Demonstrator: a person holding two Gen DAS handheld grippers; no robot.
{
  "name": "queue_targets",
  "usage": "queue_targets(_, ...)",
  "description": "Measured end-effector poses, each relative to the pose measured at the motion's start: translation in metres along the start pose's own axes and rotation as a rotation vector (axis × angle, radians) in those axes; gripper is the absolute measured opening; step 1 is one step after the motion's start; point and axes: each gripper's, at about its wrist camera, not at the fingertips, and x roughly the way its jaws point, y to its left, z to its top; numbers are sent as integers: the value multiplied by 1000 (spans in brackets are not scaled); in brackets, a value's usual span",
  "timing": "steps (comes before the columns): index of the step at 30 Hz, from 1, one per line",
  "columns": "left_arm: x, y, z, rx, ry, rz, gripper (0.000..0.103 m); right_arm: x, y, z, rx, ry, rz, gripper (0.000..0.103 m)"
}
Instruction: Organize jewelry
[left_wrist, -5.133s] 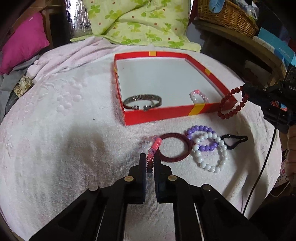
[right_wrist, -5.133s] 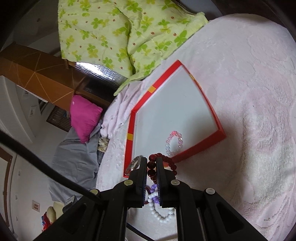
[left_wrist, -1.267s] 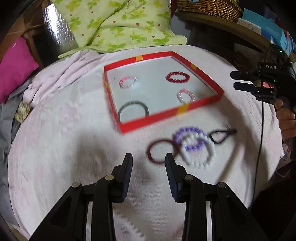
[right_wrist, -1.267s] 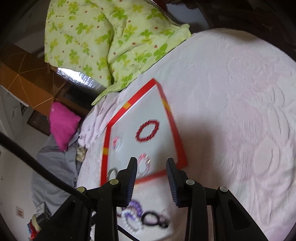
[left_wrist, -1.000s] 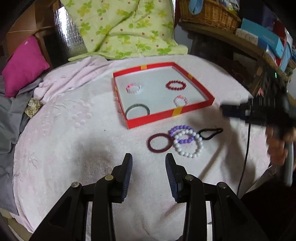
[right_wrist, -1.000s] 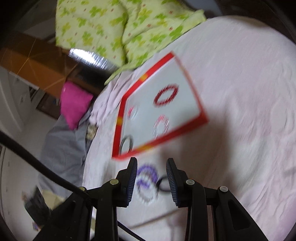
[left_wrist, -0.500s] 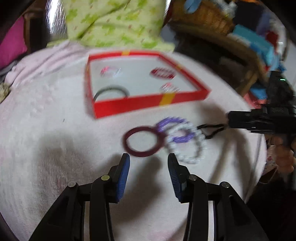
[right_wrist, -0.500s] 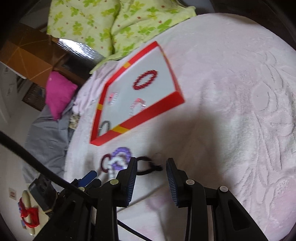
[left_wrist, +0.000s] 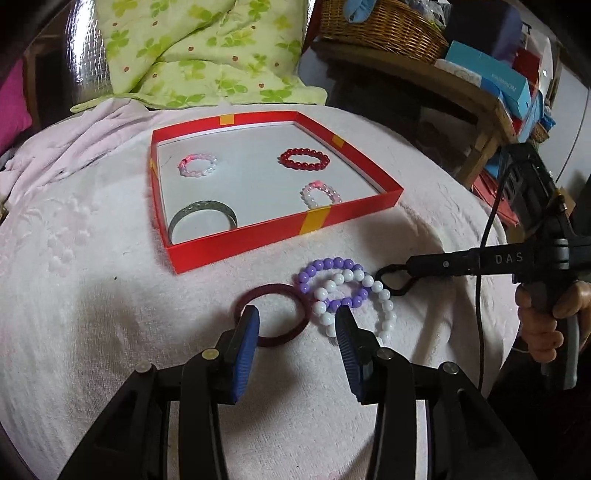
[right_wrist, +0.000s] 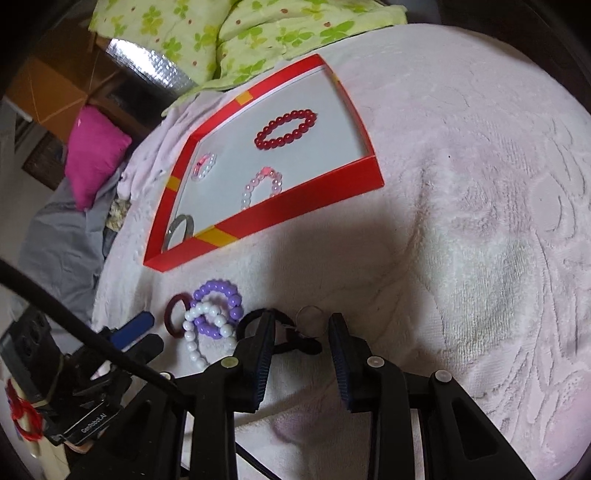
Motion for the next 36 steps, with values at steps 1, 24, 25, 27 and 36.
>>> queue_targets(1, 1, 1, 0, -6, 6, -9, 44, 0, 2, 0, -9, 2, -4, 32)
queue_targets(24, 33, -15, 15, 97, 45, -65, 43, -4, -8, 5, 69, -44, -48, 12)
queue_targets(25, 35, -14, 16, 101, 48, -66, 42, -3, -7, 5, 68, -40, -47, 12)
queue_targets(27, 36, -13, 17, 104, 52, -73, 38, -1, -6, 5, 65, -36, -46, 12)
queue_targets(36, 38, -18, 16, 149, 59, -96, 27, 3, -6, 7, 71, -26, -43, 12)
